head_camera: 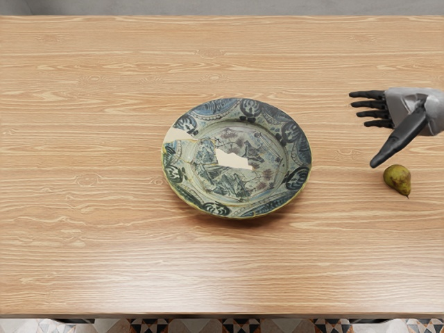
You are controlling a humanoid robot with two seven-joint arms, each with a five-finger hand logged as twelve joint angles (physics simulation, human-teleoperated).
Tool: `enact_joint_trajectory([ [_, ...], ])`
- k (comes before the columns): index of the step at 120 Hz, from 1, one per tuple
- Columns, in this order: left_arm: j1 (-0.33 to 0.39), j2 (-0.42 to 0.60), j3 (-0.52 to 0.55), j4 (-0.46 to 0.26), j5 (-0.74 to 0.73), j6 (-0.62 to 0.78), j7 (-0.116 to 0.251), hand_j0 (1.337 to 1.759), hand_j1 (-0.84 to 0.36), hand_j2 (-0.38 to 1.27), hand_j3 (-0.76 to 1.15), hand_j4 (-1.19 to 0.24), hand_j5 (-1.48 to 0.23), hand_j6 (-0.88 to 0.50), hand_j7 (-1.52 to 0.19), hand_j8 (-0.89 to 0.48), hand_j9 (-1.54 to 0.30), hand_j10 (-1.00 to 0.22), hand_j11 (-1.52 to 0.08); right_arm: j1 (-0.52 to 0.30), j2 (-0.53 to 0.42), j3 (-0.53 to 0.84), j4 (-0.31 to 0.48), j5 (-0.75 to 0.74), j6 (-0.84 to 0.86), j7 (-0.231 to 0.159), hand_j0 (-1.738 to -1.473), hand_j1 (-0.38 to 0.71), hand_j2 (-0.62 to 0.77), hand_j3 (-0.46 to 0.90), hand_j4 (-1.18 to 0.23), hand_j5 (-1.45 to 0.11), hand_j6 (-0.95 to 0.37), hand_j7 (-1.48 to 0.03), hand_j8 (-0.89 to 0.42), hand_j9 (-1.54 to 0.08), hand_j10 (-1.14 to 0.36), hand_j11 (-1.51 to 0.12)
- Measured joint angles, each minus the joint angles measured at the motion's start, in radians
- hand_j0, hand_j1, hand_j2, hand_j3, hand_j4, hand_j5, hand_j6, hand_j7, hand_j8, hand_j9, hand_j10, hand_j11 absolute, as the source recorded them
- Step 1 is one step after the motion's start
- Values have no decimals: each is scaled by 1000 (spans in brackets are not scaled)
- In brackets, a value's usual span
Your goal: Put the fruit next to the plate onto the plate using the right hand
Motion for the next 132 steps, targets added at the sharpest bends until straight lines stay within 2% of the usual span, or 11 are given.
enact_joint_trajectory([
  [13, 0, 0, 0, 0, 0, 0, 0, 1658, 325, 4, 0, -21, -27, -21, -27, -21, -27, -21, -27, -2, -22, -4, 53, -72, -90, -2, -1658, -349, 0, 0, -2, 0, -3, 0, -3, 0, -2, 0],
  [18, 1, 0, 0, 0, 0, 0, 0, 1658, 325, 4, 0, -21, -27, -21, -26, -21, -26, -21, -26, -3, -38, -6, 74, -89, -111, -16, -1658, -345, -1, 0, -6, -5, -7, -5, -7, -5, -6, -5],
  [31, 1, 0, 0, 0, 0, 0, 0, 1658, 325, 4, 0, -21, -27, -21, -27, -21, -27, -21, -26, -3, -85, -2, 108, -129, -93, -96, -1658, -290, -10, 0, -54, -66, -55, -65, -54, -66, -54, -66],
  [44, 1, 0, 0, 0, 0, 0, 0, 1658, 325, 4, 0, -21, -27, -21, -27, -21, -27, -21, -26, -5, -120, -2, 121, -153, -85, -193, -1658, -280, -11, 0, -63, -77, -65, -76, -64, -77, -63, -76],
  [59, 1, 0, 0, 0, 0, 0, 0, 1658, 325, 4, 0, -21, -27, -21, -27, -21, -27, -21, -27, -11, -125, -6, 133, -201, -145, -248, -1658, -290, -10, 0, -56, -66, -58, -65, -57, -66, -56, -66],
  [95, 0, 0, 0, 0, 0, 0, 0, 1658, 325, 4, 0, -21, -27, -21, -27, -21, -27, -21, -27, -39, -52, -11, 154, -452, -298, -271, -1658, -336, -2, 0, -21, -18, -24, -17, -22, -18, -20, -17],
  [132, 0, 0, 0, 0, 0, 0, 0, 1658, 325, 4, 0, -21, -27, -21, -27, -21, -27, -21, -27, -112, -21, -12, 232, -583, -458, -273, -1658, -349, 1, 0, -11, -5, -14, -4, -12, -5, -10, -4],
])
